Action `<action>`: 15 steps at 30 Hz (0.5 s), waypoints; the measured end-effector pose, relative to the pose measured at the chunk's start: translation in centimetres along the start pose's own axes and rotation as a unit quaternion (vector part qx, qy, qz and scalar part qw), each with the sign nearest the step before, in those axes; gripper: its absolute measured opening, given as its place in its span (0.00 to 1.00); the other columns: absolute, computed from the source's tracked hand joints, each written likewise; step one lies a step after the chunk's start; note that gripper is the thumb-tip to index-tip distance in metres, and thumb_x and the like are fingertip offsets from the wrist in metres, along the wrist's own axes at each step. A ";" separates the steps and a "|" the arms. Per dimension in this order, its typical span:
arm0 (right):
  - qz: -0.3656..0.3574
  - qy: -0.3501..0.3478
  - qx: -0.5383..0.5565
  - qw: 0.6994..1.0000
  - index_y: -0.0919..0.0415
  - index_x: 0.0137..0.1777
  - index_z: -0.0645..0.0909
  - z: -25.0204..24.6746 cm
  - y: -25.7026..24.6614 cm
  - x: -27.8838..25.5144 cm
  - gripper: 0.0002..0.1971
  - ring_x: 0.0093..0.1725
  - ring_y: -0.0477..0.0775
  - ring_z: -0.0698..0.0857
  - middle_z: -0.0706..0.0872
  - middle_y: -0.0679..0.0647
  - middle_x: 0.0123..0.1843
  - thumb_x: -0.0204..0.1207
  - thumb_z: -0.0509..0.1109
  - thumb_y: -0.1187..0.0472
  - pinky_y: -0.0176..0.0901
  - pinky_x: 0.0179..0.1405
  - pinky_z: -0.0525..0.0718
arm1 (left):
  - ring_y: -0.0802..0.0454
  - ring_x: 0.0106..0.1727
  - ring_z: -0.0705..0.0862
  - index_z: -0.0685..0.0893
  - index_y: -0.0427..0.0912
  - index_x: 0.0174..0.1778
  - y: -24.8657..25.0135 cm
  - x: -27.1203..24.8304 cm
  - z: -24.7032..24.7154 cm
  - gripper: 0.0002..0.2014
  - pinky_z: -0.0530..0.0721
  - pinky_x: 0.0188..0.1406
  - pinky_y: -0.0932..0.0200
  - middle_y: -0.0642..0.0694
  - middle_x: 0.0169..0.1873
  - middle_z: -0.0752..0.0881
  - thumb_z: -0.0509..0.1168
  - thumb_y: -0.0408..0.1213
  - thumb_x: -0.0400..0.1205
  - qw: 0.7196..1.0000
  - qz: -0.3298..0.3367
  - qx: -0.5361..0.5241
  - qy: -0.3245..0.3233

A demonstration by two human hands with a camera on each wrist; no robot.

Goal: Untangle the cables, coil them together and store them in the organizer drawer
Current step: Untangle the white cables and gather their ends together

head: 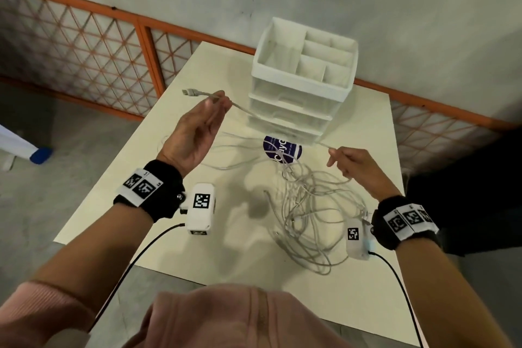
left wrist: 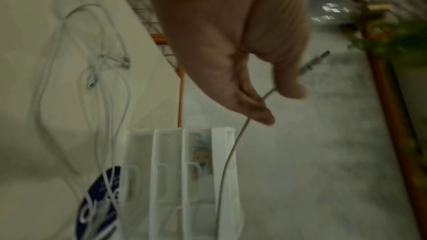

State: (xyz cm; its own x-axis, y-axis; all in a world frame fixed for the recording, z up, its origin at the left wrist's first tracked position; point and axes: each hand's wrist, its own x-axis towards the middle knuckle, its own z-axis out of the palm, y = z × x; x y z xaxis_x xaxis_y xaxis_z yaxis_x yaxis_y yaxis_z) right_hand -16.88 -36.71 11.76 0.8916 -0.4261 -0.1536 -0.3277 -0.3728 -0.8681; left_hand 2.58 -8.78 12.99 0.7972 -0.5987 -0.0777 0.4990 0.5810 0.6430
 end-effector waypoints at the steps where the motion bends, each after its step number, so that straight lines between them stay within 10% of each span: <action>1: -0.002 -0.030 0.001 1.000 0.61 0.34 0.84 0.0 0.2 -0.4 0.18 0.29 0.50 0.65 0.66 0.53 0.26 0.81 0.64 0.50 0.40 0.31 0.66 | 0.61 0.44 0.88 0.86 0.39 0.48 -0.3 0.0 0.1 0.07 0.84 0.45 0.71 0.51 0.38 0.89 0.64 0.36 0.81 0.998 0.014 0.062 0.026; 6: 0.038 -0.163 -0.100 0.981 0.66 0.37 0.82 0.1 2.5 -1.1 0.17 0.35 0.41 0.78 0.83 0.51 0.34 0.76 0.70 0.51 0.28 0.42 0.73 | 0.59 0.39 0.82 0.75 0.47 0.35 -0.6 0.0 -1.0 0.15 0.83 0.45 0.59 0.54 0.35 0.78 0.56 0.43 0.87 0.976 0.033 0.189 0.104; 11: 0.008 -0.124 -0.131 0.984 0.46 0.33 0.78 0.9 2.8 -0.6 0.13 0.45 0.42 0.88 0.92 0.47 0.36 0.81 0.65 0.55 0.46 0.56 0.79 | 0.56 0.23 0.66 0.65 0.46 0.33 -1.4 -0.4 0.8 0.16 0.79 0.29 0.57 0.54 0.21 0.67 0.51 0.42 0.89 0.969 0.053 0.199 0.136; 15: -0.083 -0.078 -0.102 0.988 0.58 0.41 0.84 1.5 -3.0 -0.2 0.09 0.29 0.46 0.82 0.82 0.49 0.24 0.81 0.66 0.58 0.37 0.42 0.78 | 0.61 0.23 0.63 0.77 0.49 0.37 -3.1 -1.3 3.3 0.08 0.63 0.24 0.66 0.57 0.21 0.66 0.69 0.42 0.79 0.866 0.068 0.494 -0.038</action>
State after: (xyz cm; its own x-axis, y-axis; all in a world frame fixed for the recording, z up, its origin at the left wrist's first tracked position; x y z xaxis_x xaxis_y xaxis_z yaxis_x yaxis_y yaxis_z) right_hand -15.60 -34.26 13.73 0.9705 -0.2187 -0.1013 -0.2146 -0.5927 -0.7763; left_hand -1.13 -11.65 13.64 0.7819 -0.6188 0.0754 -0.1616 -0.0843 0.9833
